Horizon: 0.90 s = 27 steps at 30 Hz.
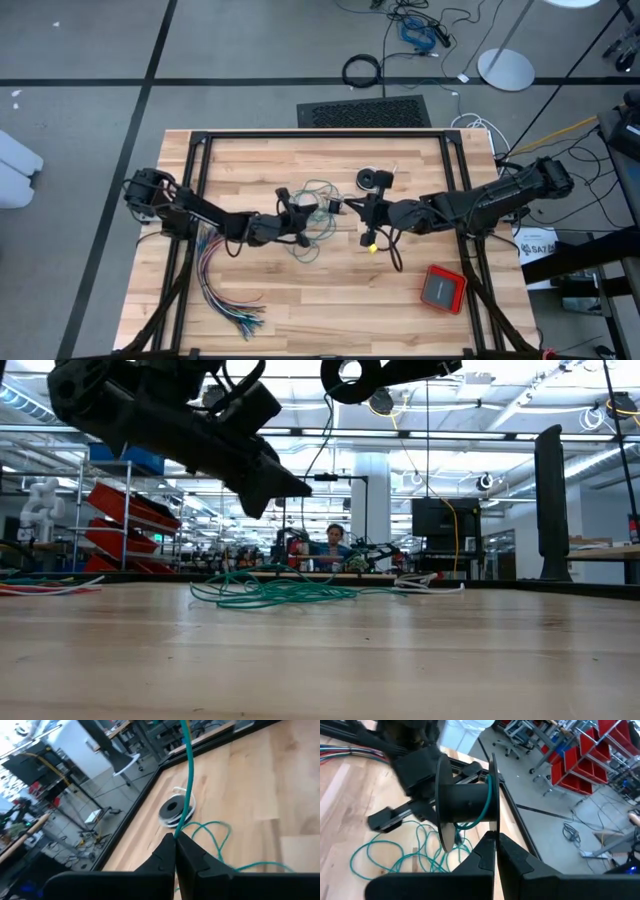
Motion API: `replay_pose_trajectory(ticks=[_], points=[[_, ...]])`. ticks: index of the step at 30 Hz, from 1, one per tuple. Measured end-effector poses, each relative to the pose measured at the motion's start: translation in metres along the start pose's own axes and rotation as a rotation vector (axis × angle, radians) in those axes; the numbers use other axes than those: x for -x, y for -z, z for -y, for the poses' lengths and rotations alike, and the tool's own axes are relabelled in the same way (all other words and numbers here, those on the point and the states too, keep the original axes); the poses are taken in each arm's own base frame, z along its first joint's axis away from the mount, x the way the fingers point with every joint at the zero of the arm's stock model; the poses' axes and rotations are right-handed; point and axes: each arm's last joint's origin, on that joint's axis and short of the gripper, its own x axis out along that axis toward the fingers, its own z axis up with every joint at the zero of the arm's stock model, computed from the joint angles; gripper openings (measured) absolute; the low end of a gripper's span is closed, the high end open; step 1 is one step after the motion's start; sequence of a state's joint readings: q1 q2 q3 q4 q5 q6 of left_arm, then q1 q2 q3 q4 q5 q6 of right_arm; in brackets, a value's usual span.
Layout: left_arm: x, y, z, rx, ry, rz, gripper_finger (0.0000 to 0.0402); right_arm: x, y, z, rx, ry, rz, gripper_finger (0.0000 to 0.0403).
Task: Coil cords
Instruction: Coil the green wire onto the spool
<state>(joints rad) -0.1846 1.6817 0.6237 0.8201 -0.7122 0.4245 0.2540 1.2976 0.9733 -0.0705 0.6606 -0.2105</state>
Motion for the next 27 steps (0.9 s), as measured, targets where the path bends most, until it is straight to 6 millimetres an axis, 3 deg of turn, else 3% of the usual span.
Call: replay_pose_trajectory(ticks=[9, 27], points=[[-0.015, -0.032, -0.001, 0.000, 0.058, 0.023, 0.0001, -0.014, 0.002, 0.005, -0.060, 0.031, 0.002, 0.0000], [-0.010, -0.051, 0.007, 0.039, 0.098, 0.075, 0.0000, -0.060, 0.034, 0.003, -0.006, 0.224, -0.184, 0.0000]])
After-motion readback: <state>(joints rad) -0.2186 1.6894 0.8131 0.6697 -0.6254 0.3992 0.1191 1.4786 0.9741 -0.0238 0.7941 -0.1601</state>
